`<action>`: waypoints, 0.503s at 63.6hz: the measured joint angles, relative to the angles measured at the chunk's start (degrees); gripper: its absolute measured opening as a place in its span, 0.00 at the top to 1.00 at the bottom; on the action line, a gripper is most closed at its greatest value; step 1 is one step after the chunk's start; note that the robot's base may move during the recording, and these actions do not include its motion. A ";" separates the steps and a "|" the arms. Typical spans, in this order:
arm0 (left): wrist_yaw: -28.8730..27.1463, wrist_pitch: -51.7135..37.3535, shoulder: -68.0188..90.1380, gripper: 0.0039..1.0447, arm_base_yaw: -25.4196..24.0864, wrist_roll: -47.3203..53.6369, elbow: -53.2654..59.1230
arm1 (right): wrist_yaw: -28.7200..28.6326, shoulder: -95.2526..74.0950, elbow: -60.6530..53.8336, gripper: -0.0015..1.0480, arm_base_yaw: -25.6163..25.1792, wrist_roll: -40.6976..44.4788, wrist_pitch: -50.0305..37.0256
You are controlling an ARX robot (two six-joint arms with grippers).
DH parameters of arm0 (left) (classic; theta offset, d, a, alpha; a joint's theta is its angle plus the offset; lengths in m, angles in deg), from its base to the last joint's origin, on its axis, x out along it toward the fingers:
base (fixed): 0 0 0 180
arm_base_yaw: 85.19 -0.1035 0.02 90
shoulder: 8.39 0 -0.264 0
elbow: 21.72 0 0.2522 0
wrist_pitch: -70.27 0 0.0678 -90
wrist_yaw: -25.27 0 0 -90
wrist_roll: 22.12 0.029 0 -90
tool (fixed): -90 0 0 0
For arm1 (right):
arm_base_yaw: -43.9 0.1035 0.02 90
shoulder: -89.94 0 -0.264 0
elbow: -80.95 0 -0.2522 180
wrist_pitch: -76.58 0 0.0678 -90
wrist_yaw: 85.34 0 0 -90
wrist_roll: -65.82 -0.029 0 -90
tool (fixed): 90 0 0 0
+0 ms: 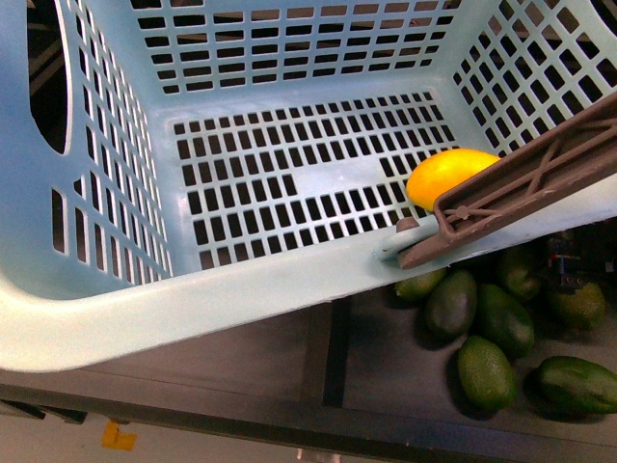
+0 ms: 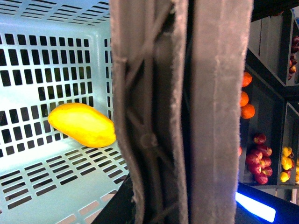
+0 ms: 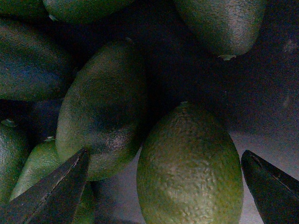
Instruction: Pick mango and avocado into basket
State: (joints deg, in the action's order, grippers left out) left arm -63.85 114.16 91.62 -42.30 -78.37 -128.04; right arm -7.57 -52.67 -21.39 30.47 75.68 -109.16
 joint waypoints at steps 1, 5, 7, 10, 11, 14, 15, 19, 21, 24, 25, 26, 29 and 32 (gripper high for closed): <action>0.00 0.00 0.00 0.86 0.00 0.02 0.00 | -0.02 -0.07 0.11 0.08 0.00 0.00 0.07; 0.00 0.00 0.00 0.86 0.02 0.02 0.00 | -0.22 -0.35 0.68 0.08 -0.07 0.00 0.35; 0.00 0.00 0.00 0.86 0.02 0.02 0.00 | -0.26 -0.46 0.83 0.08 -0.09 0.02 0.48; 0.04 0.00 0.00 0.86 0.02 0.02 0.00 | -0.48 -0.74 1.22 0.08 -0.13 0.02 0.79; 0.07 0.00 0.00 0.86 0.02 0.02 0.00 | -0.52 -0.85 1.33 0.08 -0.13 0.02 0.87; 0.15 0.00 0.00 0.86 0.02 0.00 0.00 | -0.70 -1.01 1.51 0.08 -0.20 0.00 0.96; 0.20 0.00 0.00 0.86 0.02 -0.02 0.00 | -0.77 -1.11 1.64 0.08 -0.24 0.00 1.03; 0.22 0.00 0.00 0.86 0.02 -0.02 0.00 | -0.90 -1.31 1.92 0.08 -0.35 0.00 1.25; 0.22 0.00 0.00 0.86 0.02 -0.02 0.00 | -0.96 -1.38 2.05 0.08 -0.39 0.00 1.29; 0.17 0.00 0.00 0.86 0.02 0.00 0.00 | -1.11 -1.51 2.27 0.08 -0.52 0.02 1.57; 0.17 0.00 0.00 0.86 0.02 0.00 0.00 | -1.11 -1.51 2.32 0.08 -0.52 0.02 1.60; 0.15 0.00 0.00 0.86 0.02 0.00 0.00 | -1.09 -1.60 2.38 0.08 -0.57 0.02 1.66; 0.11 0.00 0.00 0.86 0.02 0.02 0.00 | -1.22 -1.79 2.64 0.08 -0.72 0.02 1.73; 0.07 0.00 0.00 0.86 0.02 0.00 0.00 | -1.46 -2.01 2.93 0.08 -1.07 0.00 2.01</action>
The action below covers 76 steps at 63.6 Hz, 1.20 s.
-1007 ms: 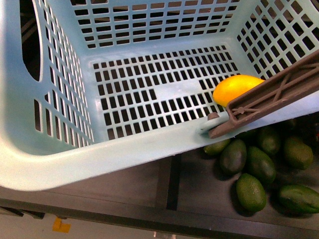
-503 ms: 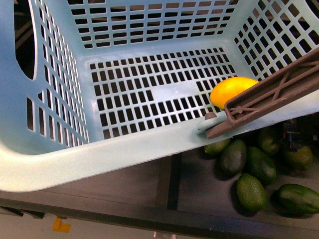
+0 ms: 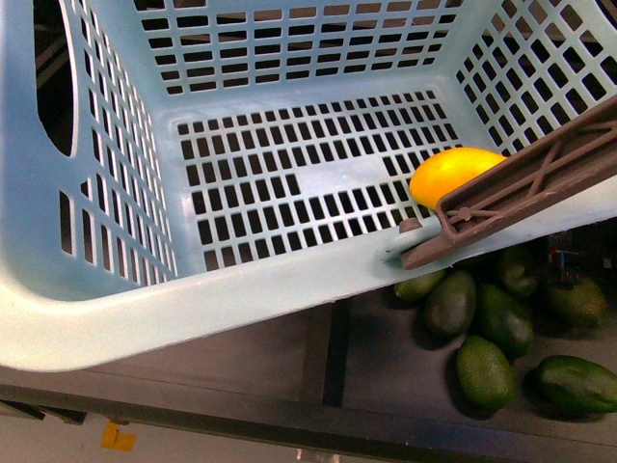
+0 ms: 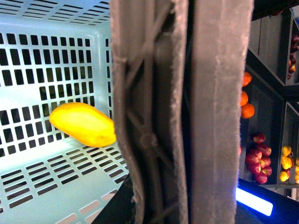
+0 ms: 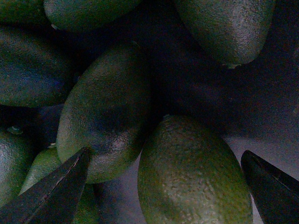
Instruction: Pick mango and avocado into basket
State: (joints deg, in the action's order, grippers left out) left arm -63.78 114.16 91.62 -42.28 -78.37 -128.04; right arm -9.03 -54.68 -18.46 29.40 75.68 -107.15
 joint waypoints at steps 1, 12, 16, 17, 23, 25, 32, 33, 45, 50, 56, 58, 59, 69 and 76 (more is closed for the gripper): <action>0.00 0.00 0.00 0.86 0.00 0.00 0.00 | -0.02 0.00 0.02 0.08 -0.04 0.00 0.00; -0.02 0.00 0.00 0.86 0.00 0.02 0.00 | -0.28 -0.09 0.17 0.08 -0.90 -0.07 0.17; -0.04 0.00 0.00 0.86 0.00 0.02 0.00 | -0.24 -0.07 0.15 0.08 -1.11 -0.02 0.17; -0.02 0.00 0.00 0.86 0.00 0.00 0.00 | -0.24 -0.09 0.15 0.08 -1.16 -0.02 0.20; 0.00 0.00 0.00 0.86 0.00 0.00 0.00 | -0.24 -0.07 0.13 0.08 -1.60 0.02 0.35; 0.02 0.00 0.00 0.86 0.00 0.00 0.00 | -0.22 -0.07 0.11 0.08 -1.70 0.09 0.39; 0.09 0.00 0.00 0.86 0.00 0.00 0.00 | 0.52 -0.07 0.07 0.08 -2.29 0.55 0.63; 0.07 0.00 0.00 0.86 0.00 0.00 0.00 | 0.76 -0.07 0.07 0.08 -2.36 0.59 0.63; -0.07 0.00 0.00 0.86 0.00 0.02 0.00 | 2.47 -1.29 -0.07 0.08 -2.82 1.66 0.81; -0.07 0.00 0.00 0.86 0.00 0.02 0.00 | 2.49 -1.42 -0.13 0.08 -2.84 1.86 0.87; -0.02 0.00 0.00 0.86 0.00 0.00 0.00 | 2.71 -1.42 -0.13 0.08 -2.86 2.05 0.72; -0.02 0.00 0.00 0.86 0.00 0.00 0.00 | 3.30 -1.44 -0.13 0.08 -2.84 2.19 0.33; -0.02 0.00 0.00 0.86 0.00 0.00 0.00 | 3.37 -1.46 -0.13 0.08 -2.80 2.19 0.22; -0.04 0.00 0.00 0.86 0.00 0.02 0.00 | 3.87 -1.84 0.02 0.08 -2.60 2.62 -1.18; 0.04 0.00 0.00 0.86 0.00 0.00 0.00 | 4.57 -2.25 0.68 0.08 -2.38 3.17 -1.16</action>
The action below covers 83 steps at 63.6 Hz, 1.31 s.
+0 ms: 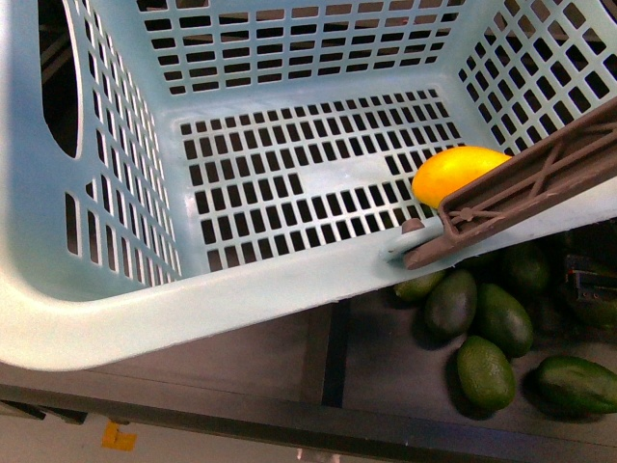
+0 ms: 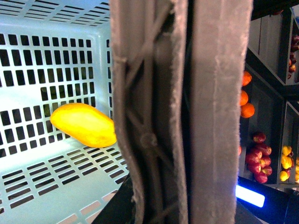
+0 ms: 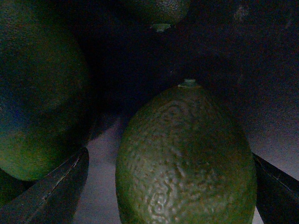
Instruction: Pick mango and avocado into basket
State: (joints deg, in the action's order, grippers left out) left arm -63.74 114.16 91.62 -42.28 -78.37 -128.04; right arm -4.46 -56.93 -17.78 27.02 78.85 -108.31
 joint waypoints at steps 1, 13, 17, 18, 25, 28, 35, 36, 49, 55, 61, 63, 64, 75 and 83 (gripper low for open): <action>0.02 0.00 0.00 0.86 0.00 0.00 0.00 | 0.17 -0.13 0.13 0.08 0.02 0.07 0.00; -0.11 0.00 0.00 0.86 0.00 0.02 0.00 | 1.01 -1.53 1.60 0.08 0.28 0.48 0.13; -0.09 0.00 0.00 0.86 0.00 0.02 0.00 | 1.40 -1.97 1.90 0.08 0.28 0.52 0.17; -0.09 0.00 0.00 0.86 0.00 0.02 0.00 | 1.51 -2.08 1.99 0.08 0.28 0.52 0.20; -0.04 0.00 0.00 0.86 0.00 0.00 0.00 | 2.14 -2.91 2.51 0.08 0.28 0.52 0.28; -0.07 0.00 0.00 0.86 0.00 0.02 0.00 | 2.27 -3.17 2.64 0.09 0.28 0.48 0.28; -0.09 0.00 0.00 0.86 0.00 0.02 0.00 | 2.73 -3.50 2.86 0.23 0.26 0.50 0.26; -0.09 0.00 0.00 0.86 0.00 0.02 0.00 | 2.78 -3.52 2.86 0.24 0.26 0.50 0.26; -0.09 0.00 0.00 0.86 0.00 0.02 0.00 | 2.97 -3.54 2.93 0.40 0.24 0.20 -0.11; -0.09 0.00 0.00 0.86 0.00 0.02 0.00 | 2.89 -3.54 2.78 0.40 -0.02 -0.07 -0.46; -0.09 0.00 0.00 0.86 0.00 0.00 0.00 | 2.12 -3.19 2.08 0.40 -0.39 -0.20 -0.98; -0.09 0.00 0.00 0.86 0.00 0.02 0.00 | 1.70 -2.86 1.57 0.40 -0.57 -0.17 -1.20; -0.09 0.00 0.00 0.86 0.00 0.00 0.00 | 1.64 -2.67 1.33 0.40 -0.66 -0.17 -1.29; -0.09 0.00 0.00 0.86 0.00 0.02 0.00 | -1.40 1.68 -2.71 0.40 -2.99 -0.22 -3.37; -0.07 0.00 0.00 0.86 0.00 0.00 0.00 | -5.01 9.25 -6.88 0.40 -6.82 -1.33 -5.14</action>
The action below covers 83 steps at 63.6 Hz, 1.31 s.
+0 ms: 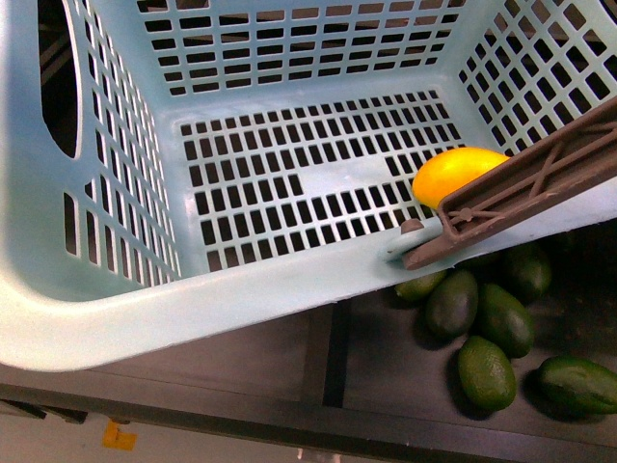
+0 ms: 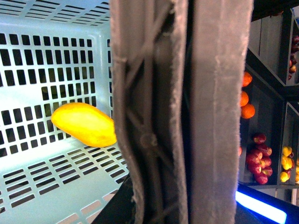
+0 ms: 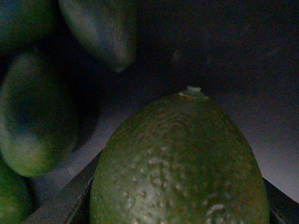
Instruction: Pick mango and avocado into basket
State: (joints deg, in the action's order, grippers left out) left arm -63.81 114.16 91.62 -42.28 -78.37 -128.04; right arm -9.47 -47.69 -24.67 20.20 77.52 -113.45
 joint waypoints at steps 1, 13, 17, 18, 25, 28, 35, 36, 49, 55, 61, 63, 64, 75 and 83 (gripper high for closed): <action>0.00 0.00 0.00 0.86 0.00 0.00 0.00 | -0.52 0.48 -0.22 0.41 -0.22 -0.15 -0.07; -0.04 0.00 0.00 0.86 0.00 0.02 0.00 | -7.65 16.22 -5.97 0.41 -7.69 -0.98 -0.48; 0.00 0.00 0.00 0.86 0.00 0.00 0.00 | -9.49 24.17 -8.55 0.41 -10.56 -0.15 -0.48; 0.00 0.00 0.00 0.86 0.00 0.00 0.00 | -9.66 26.14 -9.22 0.41 -10.99 0.28 -0.46; 0.00 0.00 0.00 0.86 0.00 0.02 0.00 | -12.74 37.92 -13.70 0.41 -11.50 1.09 0.07; 0.02 0.00 0.00 0.86 0.00 0.02 0.00 | -13.57 40.96 -14.82 0.41 -11.06 0.66 0.44; 0.00 0.00 0.00 0.86 0.00 0.00 0.00 | -15.34 51.67 -18.18 0.41 -7.96 -1.79 2.47; -0.02 0.00 0.00 0.86 0.00 0.00 0.00 | -15.32 52.76 -18.45 0.41 -7.50 -1.90 2.71; -0.02 0.00 0.00 0.86 0.00 0.00 0.00 | -12.57 67.47 -20.04 0.41 3.43 -7.80 4.63; -0.02 0.00 0.00 0.86 0.00 0.00 0.00 | -10.47 69.05 -20.00 0.41 8.70 -10.01 4.07; -0.02 0.00 0.00 0.86 0.00 0.02 0.00 | -6.62 68.15 -20.00 0.41 14.34 -12.20 2.82; -0.02 0.00 0.00 0.86 0.00 0.02 0.00 | -5.05 67.52 -20.02 0.41 16.48 -12.44 2.19; -0.02 0.00 0.00 0.86 0.00 0.02 0.00 | -5.05 67.41 -20.02 0.41 16.79 -12.46 2.05; 0.00 0.00 0.00 0.86 0.00 0.02 0.00 | 1.60 64.65 -20.17 0.41 26.14 -12.94 -0.76; 0.17 0.00 0.00 0.86 0.00 0.00 0.00 | 4.22 62.10 -20.17 0.41 31.58 -14.12 -2.58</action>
State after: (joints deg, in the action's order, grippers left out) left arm -63.63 114.16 91.62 -42.28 -78.37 -128.04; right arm -5.25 14.41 -44.84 51.78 63.40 -116.03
